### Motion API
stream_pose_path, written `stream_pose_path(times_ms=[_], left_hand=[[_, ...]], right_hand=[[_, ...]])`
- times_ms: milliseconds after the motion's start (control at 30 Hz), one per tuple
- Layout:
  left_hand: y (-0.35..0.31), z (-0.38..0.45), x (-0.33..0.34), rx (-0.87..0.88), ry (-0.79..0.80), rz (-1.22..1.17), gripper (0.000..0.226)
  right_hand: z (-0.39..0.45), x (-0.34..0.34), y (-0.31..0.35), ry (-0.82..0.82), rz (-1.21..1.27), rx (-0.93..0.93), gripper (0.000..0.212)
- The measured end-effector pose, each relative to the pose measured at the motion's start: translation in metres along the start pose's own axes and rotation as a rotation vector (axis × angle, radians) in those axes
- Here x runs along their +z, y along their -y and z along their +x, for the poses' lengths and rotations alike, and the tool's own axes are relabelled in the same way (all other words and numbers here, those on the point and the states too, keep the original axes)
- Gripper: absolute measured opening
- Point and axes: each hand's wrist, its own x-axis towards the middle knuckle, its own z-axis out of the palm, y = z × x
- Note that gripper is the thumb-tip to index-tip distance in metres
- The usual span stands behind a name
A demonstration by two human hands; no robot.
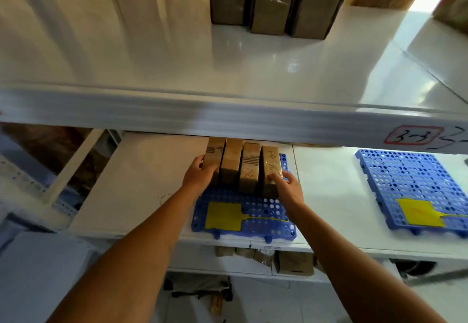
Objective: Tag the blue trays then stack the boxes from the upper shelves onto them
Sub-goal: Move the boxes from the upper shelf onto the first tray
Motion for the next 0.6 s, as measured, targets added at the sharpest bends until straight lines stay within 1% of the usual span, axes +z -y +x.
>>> stream_pose_path(times_ms=[200,267,333,400,433,467,533,567,600], left_hand=[[0.000,0.002,0.001,-0.008,-0.008,0.041,0.062],[0.002,0.004,-0.004,0.000,0.014,0.096,0.071],[-0.001,0.008,-0.010,0.085,-0.004,0.235,0.085],[-0.011,0.013,-0.015,0.305,-0.019,0.451,0.099],[-0.018,0.017,-0.015,0.424,0.017,0.546,0.106],[-0.023,0.021,-0.014,0.506,0.081,0.633,0.112],[-0.029,0.028,-0.008,0.559,0.211,0.783,0.118],[-0.027,0.030,-0.004,0.565,0.265,0.833,0.116],[-0.023,0.032,0.000,0.570,0.303,0.853,0.111]], right_hand=[[0.006,0.007,0.013,0.066,-0.021,0.056,0.047],[0.008,0.006,0.017,0.074,-0.108,0.035,0.062],[0.013,0.002,0.019,0.011,-0.331,-0.093,0.083],[0.018,-0.002,0.023,-0.054,-0.529,-0.298,0.100],[0.022,-0.003,0.028,-0.017,-0.630,-0.397,0.109],[0.026,-0.003,0.031,0.066,-0.744,-0.470,0.116],[0.031,0.003,0.037,0.231,-0.947,-0.533,0.122],[0.033,0.006,0.036,0.273,-1.014,-0.545,0.120],[0.034,0.009,0.035,0.282,-1.053,-0.558,0.114]])
